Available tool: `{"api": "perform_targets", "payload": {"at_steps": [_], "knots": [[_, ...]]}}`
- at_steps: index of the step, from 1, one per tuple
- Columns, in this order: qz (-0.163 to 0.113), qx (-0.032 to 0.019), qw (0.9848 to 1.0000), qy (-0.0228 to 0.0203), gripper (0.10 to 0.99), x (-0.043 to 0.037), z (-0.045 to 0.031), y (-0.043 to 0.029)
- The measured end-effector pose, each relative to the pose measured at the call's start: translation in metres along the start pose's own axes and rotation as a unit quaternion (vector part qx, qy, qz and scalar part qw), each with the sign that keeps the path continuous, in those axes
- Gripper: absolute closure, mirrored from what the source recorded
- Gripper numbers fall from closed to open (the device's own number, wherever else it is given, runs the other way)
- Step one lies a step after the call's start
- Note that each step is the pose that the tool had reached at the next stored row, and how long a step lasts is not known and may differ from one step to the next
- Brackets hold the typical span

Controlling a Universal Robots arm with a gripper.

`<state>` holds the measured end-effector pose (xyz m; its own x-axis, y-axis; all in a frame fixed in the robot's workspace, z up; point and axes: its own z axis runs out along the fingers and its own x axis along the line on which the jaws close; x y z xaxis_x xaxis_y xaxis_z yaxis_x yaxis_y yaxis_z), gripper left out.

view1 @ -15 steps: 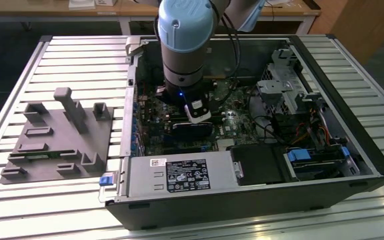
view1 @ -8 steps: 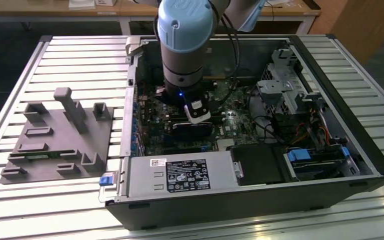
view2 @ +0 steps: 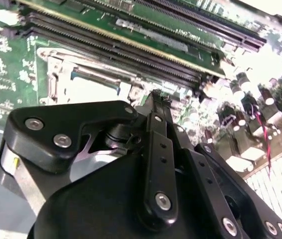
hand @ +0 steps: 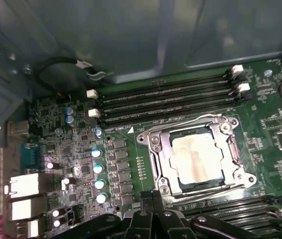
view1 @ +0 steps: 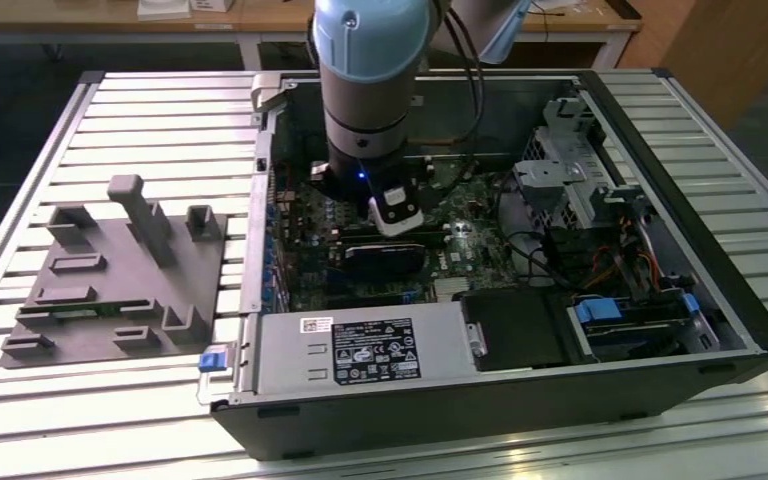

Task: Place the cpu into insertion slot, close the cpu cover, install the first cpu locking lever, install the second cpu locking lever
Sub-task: 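Install the second cpu locking lever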

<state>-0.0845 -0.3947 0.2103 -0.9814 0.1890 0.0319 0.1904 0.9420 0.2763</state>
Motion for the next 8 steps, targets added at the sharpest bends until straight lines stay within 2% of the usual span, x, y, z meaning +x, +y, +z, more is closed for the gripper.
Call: {"api": "perform_targets", "payload": {"at_steps": [4,6,8], "knots": [[0.000,0.0013,1.0000,-0.0003,0.980,0.0003,-0.0091,0.0026],[0.000,0.0077,1.0000,-0.0016,0.980,0.0004,-0.0105,0.0031],[0.000,0.0183,0.9998,-0.0036,0.980,0.0004,-0.0116,0.0033]]}}
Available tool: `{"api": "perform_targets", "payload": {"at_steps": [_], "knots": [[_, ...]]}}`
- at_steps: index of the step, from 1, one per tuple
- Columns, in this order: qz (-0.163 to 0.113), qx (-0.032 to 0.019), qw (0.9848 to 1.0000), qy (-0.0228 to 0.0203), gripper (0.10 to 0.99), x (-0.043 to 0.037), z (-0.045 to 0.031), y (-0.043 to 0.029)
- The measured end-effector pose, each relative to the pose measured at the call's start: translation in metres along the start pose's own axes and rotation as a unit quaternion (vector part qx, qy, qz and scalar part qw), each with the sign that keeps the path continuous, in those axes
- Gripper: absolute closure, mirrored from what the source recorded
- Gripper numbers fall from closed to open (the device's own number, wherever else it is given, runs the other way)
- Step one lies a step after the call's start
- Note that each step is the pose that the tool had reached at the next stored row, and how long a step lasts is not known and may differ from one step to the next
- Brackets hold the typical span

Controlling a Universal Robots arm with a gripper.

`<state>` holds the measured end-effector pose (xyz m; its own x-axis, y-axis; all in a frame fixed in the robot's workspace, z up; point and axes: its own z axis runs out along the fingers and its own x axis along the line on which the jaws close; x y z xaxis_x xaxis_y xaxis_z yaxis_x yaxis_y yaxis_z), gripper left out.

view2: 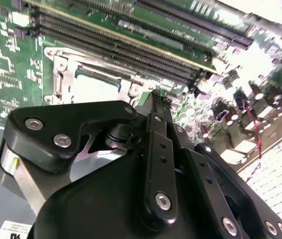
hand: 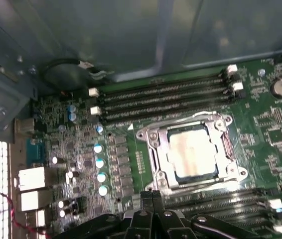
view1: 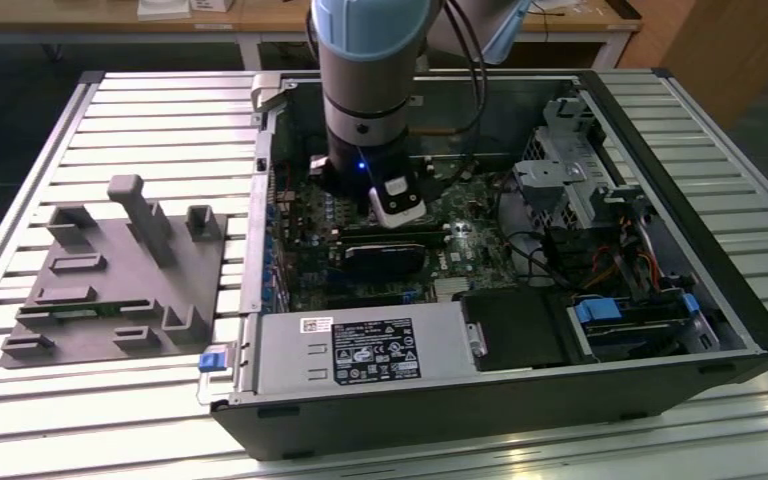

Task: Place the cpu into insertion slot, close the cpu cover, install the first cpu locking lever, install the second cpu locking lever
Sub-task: 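Install the second cpu locking lever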

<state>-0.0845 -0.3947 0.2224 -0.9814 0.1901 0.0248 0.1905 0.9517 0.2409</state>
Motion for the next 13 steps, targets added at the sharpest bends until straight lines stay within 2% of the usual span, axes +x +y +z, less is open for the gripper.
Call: {"api": "perform_targets", "payload": {"at_steps": [1,2,6,9,13], "knots": [[0.000,0.0053,1.0000,-0.0011,0.980,0.0000,-0.0002,0.0001],[0.000,0.0069,1.0000,-0.0014,0.980,0.0000,-0.0001,0.0000],[0.000,0.0071,1.0000,-0.0015,0.980,-0.0009,-0.0002,0.0003],[0.000,0.0071,1.0000,-0.0014,0.980,-0.0105,0.0001,0.0021],[0.000,0.0070,1.0000,-0.0014,0.980,-0.0281,0.0005,0.0055]]}}
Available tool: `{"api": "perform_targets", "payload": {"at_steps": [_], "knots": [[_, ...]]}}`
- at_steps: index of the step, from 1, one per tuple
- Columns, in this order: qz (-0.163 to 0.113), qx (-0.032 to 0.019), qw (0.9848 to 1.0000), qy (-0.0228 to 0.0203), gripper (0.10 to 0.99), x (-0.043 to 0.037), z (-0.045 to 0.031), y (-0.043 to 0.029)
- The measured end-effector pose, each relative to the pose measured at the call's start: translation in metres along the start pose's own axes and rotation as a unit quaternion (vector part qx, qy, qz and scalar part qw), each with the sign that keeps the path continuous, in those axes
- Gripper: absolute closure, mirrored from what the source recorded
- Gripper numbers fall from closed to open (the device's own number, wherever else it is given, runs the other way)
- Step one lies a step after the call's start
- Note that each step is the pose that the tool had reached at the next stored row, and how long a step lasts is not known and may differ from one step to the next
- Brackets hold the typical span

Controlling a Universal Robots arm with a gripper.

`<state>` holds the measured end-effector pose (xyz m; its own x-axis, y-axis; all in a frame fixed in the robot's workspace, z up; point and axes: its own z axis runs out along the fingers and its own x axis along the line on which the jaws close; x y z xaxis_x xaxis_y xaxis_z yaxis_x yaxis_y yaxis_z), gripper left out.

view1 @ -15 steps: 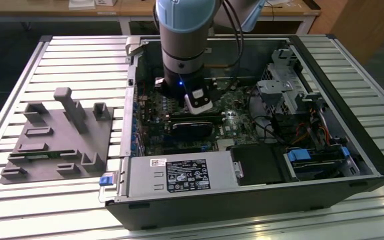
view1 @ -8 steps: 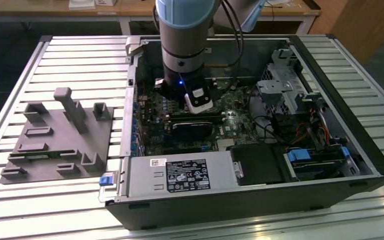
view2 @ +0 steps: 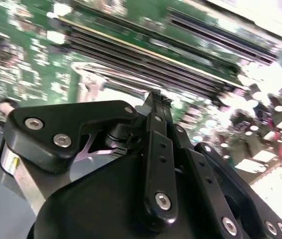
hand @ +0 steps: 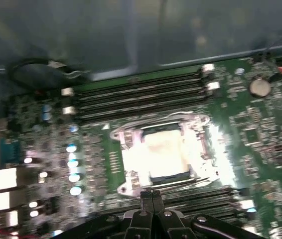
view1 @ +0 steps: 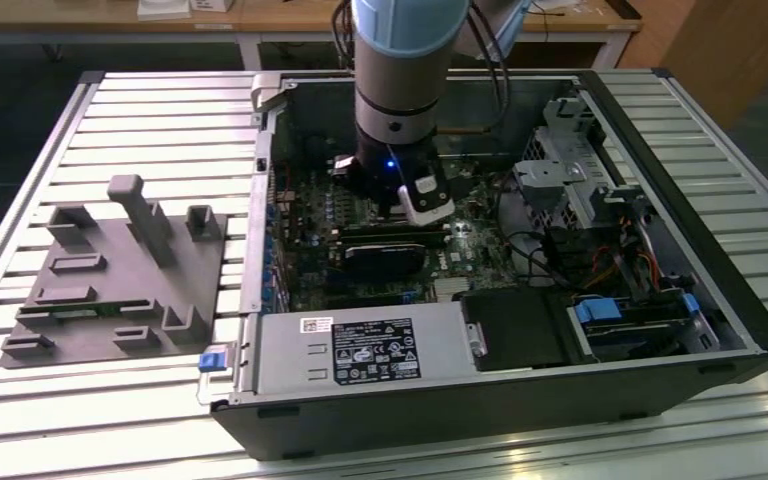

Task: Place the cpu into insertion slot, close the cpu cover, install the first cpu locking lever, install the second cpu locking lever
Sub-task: 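Install the second cpu locking lever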

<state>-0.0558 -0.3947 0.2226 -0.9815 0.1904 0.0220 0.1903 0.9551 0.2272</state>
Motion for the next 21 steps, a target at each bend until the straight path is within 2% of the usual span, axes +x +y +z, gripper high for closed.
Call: {"api": "perform_targets", "payload": {"at_steps": [3,6,9,12,16,17,18,21], "knots": [[0.000,0.0000,1.0000,0.0000,0.980,-0.0121,0.0003,0.0025],[0.000,0.0004,1.0000,-0.0001,0.980,-0.0175,0.0015,0.0064],[0.000,0.0032,1.0000,-0.0006,0.980,-0.0193,0.0041,0.0120],[0.000,0.0093,1.0000,-0.0018,0.980,-0.0190,0.0075,0.0194],[0.000,0.0146,0.9999,-0.0028,0.980,-0.0167,0.0135,0.0307],[0.000,0.0177,0.9998,-0.0033,0.980,-0.0162,0.0149,0.0333],[0.000,0.0230,0.9997,-0.0042,0.980,-0.0157,0.0158,0.0358],[-0.001,0.0432,0.9990,-0.0077,0.980,-0.0141,0.0188,0.0434]]}}
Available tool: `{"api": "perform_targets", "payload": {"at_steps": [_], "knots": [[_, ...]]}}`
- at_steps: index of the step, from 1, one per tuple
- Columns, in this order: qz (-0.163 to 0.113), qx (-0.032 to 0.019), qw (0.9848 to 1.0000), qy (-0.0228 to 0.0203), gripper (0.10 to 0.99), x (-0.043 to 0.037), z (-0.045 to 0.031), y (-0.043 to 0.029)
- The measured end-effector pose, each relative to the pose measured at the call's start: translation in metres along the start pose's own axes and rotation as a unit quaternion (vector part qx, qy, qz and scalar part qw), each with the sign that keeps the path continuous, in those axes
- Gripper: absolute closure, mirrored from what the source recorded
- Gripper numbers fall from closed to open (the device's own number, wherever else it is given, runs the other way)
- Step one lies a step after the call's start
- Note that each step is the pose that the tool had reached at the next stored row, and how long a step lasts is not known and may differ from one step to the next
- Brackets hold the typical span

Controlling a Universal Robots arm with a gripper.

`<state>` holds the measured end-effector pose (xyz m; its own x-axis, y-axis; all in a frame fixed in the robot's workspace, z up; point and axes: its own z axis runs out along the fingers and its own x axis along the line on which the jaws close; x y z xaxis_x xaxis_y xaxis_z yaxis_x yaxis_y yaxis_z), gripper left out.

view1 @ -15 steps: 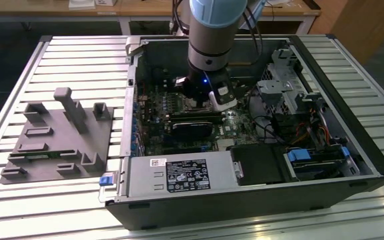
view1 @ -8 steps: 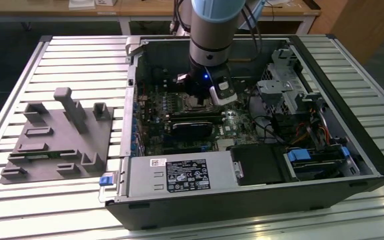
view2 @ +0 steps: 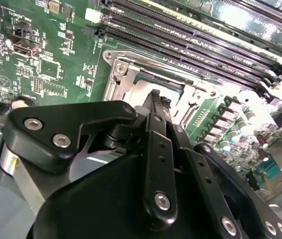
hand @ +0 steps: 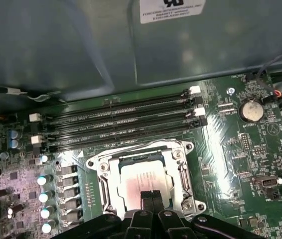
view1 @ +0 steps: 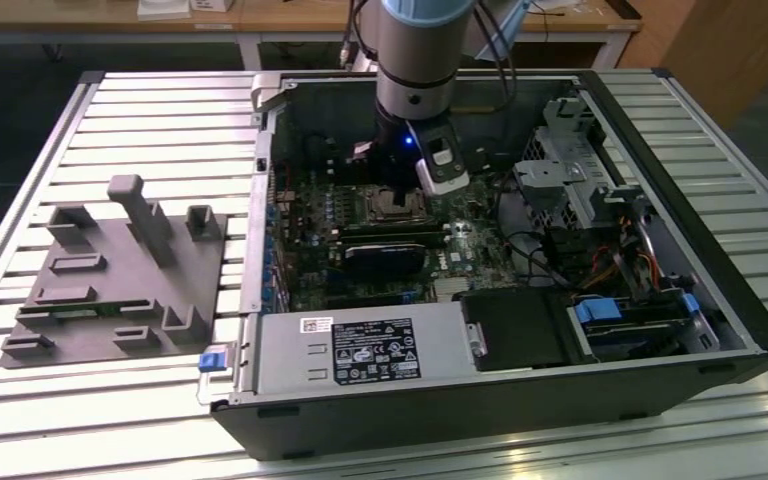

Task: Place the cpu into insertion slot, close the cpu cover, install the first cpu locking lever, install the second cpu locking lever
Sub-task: 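Install the second cpu locking lever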

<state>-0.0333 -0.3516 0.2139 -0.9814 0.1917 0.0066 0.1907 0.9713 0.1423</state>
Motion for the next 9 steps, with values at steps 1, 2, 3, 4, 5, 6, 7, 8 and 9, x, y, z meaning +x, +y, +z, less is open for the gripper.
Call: {"api": "perform_targets", "payload": {"at_steps": [1,2,3,4,5,6,7,8,9], "knots": [[0.000,0.0027,1.0000,-0.0005,0.980,0.0002,0.0007,0.0013],[0.000,0.0032,1.0000,-0.0006,0.980,0.0004,0.0011,0.0020],[0.000,0.0031,1.0000,-0.0006,0.980,0.0004,0.0012,0.0021],[0.000,0.0032,1.0000,-0.0006,0.980,0.0004,0.0012,0.0021],[0.000,0.0032,1.0000,-0.0006,0.980,0.0006,0.0012,0.0021],[0.000,0.0033,1.0000,-0.0006,0.980,0.0008,0.0012,0.0021],[0.000,0.0033,1.0000,-0.0006,0.980,0.0009,0.0011,0.0022],[0.000,0.0034,1.0000,-0.0006,0.980,0.0012,0.0007,0.0024],[0.000,0.0032,1.0000,-0.0007,0.980,0.0014,0.0004,0.0026]]}}
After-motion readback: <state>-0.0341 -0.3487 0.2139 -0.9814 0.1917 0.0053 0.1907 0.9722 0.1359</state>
